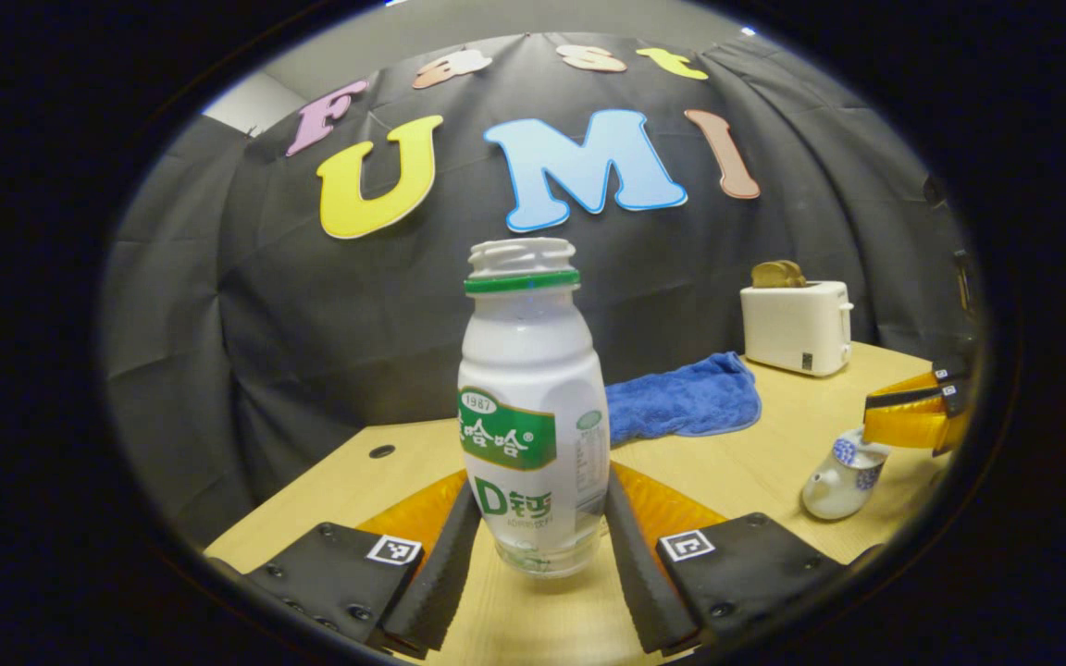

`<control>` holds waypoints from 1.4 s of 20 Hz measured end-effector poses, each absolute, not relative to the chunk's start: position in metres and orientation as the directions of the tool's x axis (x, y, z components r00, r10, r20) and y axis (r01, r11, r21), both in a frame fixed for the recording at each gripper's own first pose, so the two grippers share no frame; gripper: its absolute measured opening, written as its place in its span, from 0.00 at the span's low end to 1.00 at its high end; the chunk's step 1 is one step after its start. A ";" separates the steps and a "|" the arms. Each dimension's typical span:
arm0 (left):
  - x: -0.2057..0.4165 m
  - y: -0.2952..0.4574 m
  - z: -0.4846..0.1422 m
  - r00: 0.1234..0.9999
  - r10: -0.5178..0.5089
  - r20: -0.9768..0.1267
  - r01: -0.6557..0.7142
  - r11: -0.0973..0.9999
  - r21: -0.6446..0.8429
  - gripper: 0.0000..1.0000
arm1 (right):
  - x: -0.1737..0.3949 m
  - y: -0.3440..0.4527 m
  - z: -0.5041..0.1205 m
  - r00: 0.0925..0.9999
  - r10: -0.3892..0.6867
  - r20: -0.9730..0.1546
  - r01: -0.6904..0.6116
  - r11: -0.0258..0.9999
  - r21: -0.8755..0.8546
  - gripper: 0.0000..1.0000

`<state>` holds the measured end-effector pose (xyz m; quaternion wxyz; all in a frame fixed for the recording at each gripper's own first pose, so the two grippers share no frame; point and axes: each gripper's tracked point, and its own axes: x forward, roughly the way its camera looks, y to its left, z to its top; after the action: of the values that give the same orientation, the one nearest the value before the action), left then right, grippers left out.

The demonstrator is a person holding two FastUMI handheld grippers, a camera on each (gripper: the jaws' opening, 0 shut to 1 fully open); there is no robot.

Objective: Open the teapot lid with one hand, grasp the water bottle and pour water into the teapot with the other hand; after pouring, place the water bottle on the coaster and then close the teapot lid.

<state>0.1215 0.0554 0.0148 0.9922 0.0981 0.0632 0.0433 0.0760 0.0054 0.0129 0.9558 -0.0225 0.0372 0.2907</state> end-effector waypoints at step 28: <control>0.216 0.045 -0.027 0.967 -0.073 -0.246 0.089 0.995 0.054 0.75 | 0.086 -0.020 0.021 0.889 0.457 -0.034 -0.456 0.889 0.036 0.31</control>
<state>0.2164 0.0454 -0.0271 0.9911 0.0324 0.1227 -0.0408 0.0860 -0.0196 0.0214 0.9717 0.0133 0.0209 0.2350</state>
